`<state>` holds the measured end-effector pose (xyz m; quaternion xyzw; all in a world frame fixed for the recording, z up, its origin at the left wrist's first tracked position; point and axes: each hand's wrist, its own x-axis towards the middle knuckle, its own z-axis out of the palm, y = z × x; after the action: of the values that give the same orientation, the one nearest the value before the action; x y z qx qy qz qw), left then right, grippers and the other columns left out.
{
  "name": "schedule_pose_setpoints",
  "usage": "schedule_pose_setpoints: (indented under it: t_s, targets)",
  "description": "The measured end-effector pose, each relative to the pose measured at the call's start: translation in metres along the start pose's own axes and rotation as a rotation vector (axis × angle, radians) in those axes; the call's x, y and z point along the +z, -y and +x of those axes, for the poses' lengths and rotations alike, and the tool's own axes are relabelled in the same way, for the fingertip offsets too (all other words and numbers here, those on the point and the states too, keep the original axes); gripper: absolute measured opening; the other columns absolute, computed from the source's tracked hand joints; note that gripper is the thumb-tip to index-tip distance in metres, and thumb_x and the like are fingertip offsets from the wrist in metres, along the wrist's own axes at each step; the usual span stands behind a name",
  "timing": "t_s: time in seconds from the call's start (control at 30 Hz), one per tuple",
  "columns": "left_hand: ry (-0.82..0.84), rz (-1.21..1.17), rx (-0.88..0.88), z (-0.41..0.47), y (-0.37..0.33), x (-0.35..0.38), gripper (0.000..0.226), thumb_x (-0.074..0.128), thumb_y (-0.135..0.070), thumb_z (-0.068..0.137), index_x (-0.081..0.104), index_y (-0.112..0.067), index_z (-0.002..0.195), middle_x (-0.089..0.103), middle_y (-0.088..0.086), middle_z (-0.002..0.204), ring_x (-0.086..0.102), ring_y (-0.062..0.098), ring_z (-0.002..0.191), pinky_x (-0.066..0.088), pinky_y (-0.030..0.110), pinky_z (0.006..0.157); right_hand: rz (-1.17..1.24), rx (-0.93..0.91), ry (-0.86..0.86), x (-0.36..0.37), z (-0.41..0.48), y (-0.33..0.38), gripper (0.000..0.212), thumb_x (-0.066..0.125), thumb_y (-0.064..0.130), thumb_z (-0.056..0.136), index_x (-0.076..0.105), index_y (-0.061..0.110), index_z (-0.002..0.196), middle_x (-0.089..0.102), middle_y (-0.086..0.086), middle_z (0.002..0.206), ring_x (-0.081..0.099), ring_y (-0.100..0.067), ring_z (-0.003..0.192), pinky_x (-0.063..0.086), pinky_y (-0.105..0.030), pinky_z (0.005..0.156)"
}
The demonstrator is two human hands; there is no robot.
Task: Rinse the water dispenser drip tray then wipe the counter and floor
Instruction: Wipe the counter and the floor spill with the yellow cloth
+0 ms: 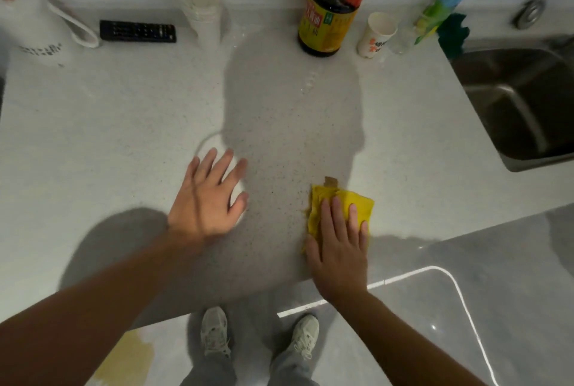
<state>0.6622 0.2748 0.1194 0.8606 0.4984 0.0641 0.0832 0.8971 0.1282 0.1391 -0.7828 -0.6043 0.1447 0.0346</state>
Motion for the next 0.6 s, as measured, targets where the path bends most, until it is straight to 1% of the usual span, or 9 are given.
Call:
schedule_pose_setpoints:
  t_s: [0.03, 0.1, 0.13, 0.17, 0.23, 0.33, 0.43, 0.5, 0.6]
  targets:
    - [-0.01, -0.006, 0.0, 0.0, -0.001, 0.0, 0.065, 0.041, -0.05, 0.097, 0.043, -0.019, 0.155, 0.044, 0.014, 0.161, 0.032, 0.041, 0.15, 0.022, 0.057, 0.122, 0.049, 0.003, -0.001, -0.006, 0.007, 0.002, 0.071, 0.042, 0.048, 0.099, 0.03, 0.017, 0.162, 0.023, -0.007, 0.171, 0.013, -0.038, 0.158, 0.014, -0.058, 0.126]
    - [-0.026, -0.019, 0.002, 0.0, -0.001, 0.001, 0.065, 0.044, -0.049, 0.096, 0.045, -0.018, 0.154, 0.046, 0.016, 0.159, 0.033, 0.042, 0.149, 0.023, 0.058, 0.122, 0.13, -0.076, -0.093, -0.017, 0.02, -0.01, 0.063, 0.056, 0.04, 0.096, 0.048, 0.013, 0.152, 0.041, -0.014, 0.161, 0.037, -0.041, 0.147, 0.033, -0.058, 0.118]
    - [-0.032, -0.023, 0.003, 0.0, 0.0, 0.002, 0.065, 0.046, -0.048, 0.095, 0.047, -0.017, 0.153, 0.046, 0.016, 0.158, 0.034, 0.043, 0.149, 0.024, 0.059, 0.121, 0.131, -0.139, -0.141, -0.021, 0.023, -0.019, 0.059, 0.059, 0.037, 0.096, 0.052, 0.012, 0.149, 0.046, -0.016, 0.156, 0.043, -0.04, 0.141, 0.038, -0.057, 0.114]
    - [-0.036, -0.025, 0.004, 0.0, 0.0, 0.003, 0.066, 0.047, -0.047, 0.094, 0.049, -0.016, 0.152, 0.047, 0.017, 0.158, 0.036, 0.044, 0.148, 0.026, 0.06, 0.12, 0.106, -0.196, -0.156, -0.021, 0.024, -0.025, 0.057, 0.057, 0.036, 0.098, 0.051, 0.012, 0.149, 0.046, -0.016, 0.155, 0.043, -0.039, 0.141, 0.039, -0.057, 0.113]
    - [-0.047, -0.023, 0.014, 0.002, 0.001, 0.004, 0.066, 0.048, -0.046, 0.093, 0.052, -0.014, 0.15, 0.05, 0.019, 0.155, 0.04, 0.047, 0.145, 0.028, 0.062, 0.118, 0.03, -0.201, -0.114, -0.012, 0.021, -0.023, 0.059, 0.048, 0.039, 0.102, 0.044, 0.012, 0.154, 0.041, -0.014, 0.161, 0.034, -0.038, 0.15, 0.031, -0.06, 0.119]
    - [-0.077, -0.006, 0.036, 0.005, 0.001, 0.003, 0.066, 0.051, -0.045, 0.089, 0.059, -0.01, 0.145, 0.056, 0.023, 0.149, 0.048, 0.05, 0.138, 0.035, 0.063, 0.112, 0.016, -0.002, -0.159, 0.008, 0.031, -0.001, 0.062, 0.038, 0.043, 0.102, 0.042, 0.014, 0.156, 0.038, -0.011, 0.164, 0.027, -0.035, 0.154, 0.017, -0.057, 0.125]
    - [-0.088, -0.013, 0.034, 0.007, 0.001, 0.005, 0.067, 0.053, -0.045, 0.087, 0.062, -0.009, 0.142, 0.058, 0.023, 0.147, 0.05, 0.05, 0.136, 0.037, 0.062, 0.11, 0.046, 0.066, -0.228, 0.007, 0.072, 0.007, 0.063, 0.04, 0.042, 0.1, 0.043, 0.012, 0.155, 0.041, -0.013, 0.162, 0.029, -0.038, 0.152, 0.017, -0.059, 0.124]
    - [-0.091, -0.022, 0.021, 0.006, 0.001, 0.006, 0.066, 0.052, -0.045, 0.088, 0.061, -0.011, 0.143, 0.057, 0.021, 0.148, 0.049, 0.048, 0.137, 0.037, 0.06, 0.111, 0.005, -0.033, -0.199, 0.001, 0.101, 0.003, 0.065, 0.039, 0.042, 0.1, 0.041, 0.011, 0.156, 0.039, -0.016, 0.163, 0.029, -0.04, 0.152, 0.018, -0.059, 0.124]
    - [-0.081, -0.022, 0.032, 0.004, 0.003, 0.005, 0.065, 0.053, -0.045, 0.091, 0.057, -0.011, 0.147, 0.054, 0.021, 0.151, 0.046, 0.048, 0.14, 0.036, 0.061, 0.112, -0.102, -0.381, -0.117, -0.009, 0.129, -0.01, 0.065, 0.037, 0.042, 0.101, 0.041, 0.009, 0.156, 0.039, -0.017, 0.163, 0.032, -0.042, 0.151, 0.025, -0.061, 0.121]
